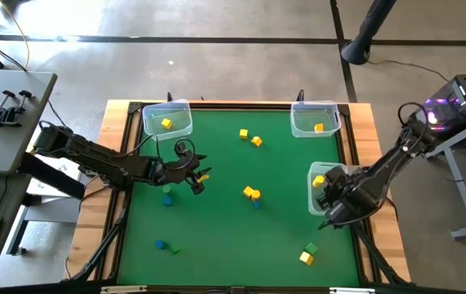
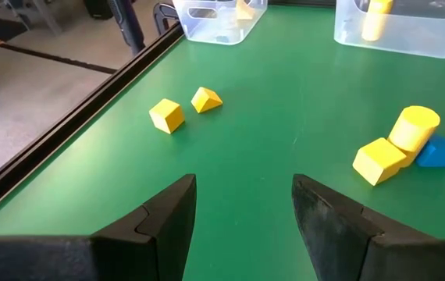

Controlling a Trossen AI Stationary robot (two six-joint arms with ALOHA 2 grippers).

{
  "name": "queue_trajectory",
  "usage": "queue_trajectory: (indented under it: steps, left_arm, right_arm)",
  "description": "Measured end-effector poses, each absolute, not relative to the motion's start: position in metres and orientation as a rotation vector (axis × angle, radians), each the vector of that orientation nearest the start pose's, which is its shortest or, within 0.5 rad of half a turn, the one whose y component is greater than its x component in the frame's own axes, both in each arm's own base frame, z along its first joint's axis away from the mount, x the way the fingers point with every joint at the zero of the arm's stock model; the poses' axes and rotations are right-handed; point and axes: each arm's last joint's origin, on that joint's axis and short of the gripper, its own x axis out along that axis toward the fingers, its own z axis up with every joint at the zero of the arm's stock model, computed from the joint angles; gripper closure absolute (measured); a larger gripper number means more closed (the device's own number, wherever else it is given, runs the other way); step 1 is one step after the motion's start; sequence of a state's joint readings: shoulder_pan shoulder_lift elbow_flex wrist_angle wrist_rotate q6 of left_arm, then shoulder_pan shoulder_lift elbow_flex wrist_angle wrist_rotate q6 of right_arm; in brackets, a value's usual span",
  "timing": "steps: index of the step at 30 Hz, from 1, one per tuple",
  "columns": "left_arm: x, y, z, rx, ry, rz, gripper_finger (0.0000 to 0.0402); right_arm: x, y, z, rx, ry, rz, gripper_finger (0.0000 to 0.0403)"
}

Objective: Sort blocks by size
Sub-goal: Put the orange cylindrical block into the bottom transparent bin

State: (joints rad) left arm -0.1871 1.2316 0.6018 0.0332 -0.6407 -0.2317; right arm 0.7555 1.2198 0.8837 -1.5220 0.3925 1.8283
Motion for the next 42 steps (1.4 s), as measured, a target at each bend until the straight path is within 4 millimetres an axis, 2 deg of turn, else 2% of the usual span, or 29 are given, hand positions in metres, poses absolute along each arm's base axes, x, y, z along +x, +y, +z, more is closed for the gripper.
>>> queue_trajectory:
  steps: [6, 10, 15, 21, 29, 33, 38, 42]
  left_arm:
    - [0.24, -0.028, 0.207, 0.014, 0.483, 0.499, 0.0202]
    - [0.241, -0.028, 0.208, 0.005, 0.464, 0.497, 0.0202]
    - [0.242, -0.028, 0.208, 0.001, 0.46, 0.497, 0.0202]
    - [0.242, -0.028, 0.209, 0.0, 0.457, 0.497, 0.0202]
    - [0.242, -0.028, 0.209, 0.001, 0.457, 0.497, 0.0202]
    - [0.242, -0.028, 0.209, 0.001, 0.457, 0.497, 0.0202]
    - [0.242, -0.028, 0.209, 0.001, 0.456, 0.496, 0.0202]
    - [0.242, -0.028, 0.209, 0.0, 0.455, 0.496, 0.0202]
  right_arm:
    - [0.115, 0.085, 0.206, 0.503, 1.028, -1.122, 0.0278]
    - [0.122, 0.086, 0.208, 0.491, 0.966, -1.166, 0.0278]
    - [0.127, 0.086, 0.198, 0.482, 0.971, -1.215, 0.0278]
    - [0.136, 0.089, 0.186, 0.552, 0.916, -1.296, 0.0278]
    - [0.138, 0.09, 0.176, 0.517, 0.909, -1.344, 0.0278]
    - [0.139, 0.092, 0.173, 0.488, 0.916, -1.349, 0.0278]
    - [0.141, 0.094, 0.169, 0.46, 1.015, -1.326, 0.0277]
    - [0.141, 0.095, 0.167, 0.458, 1.03, -1.324, 0.0258]
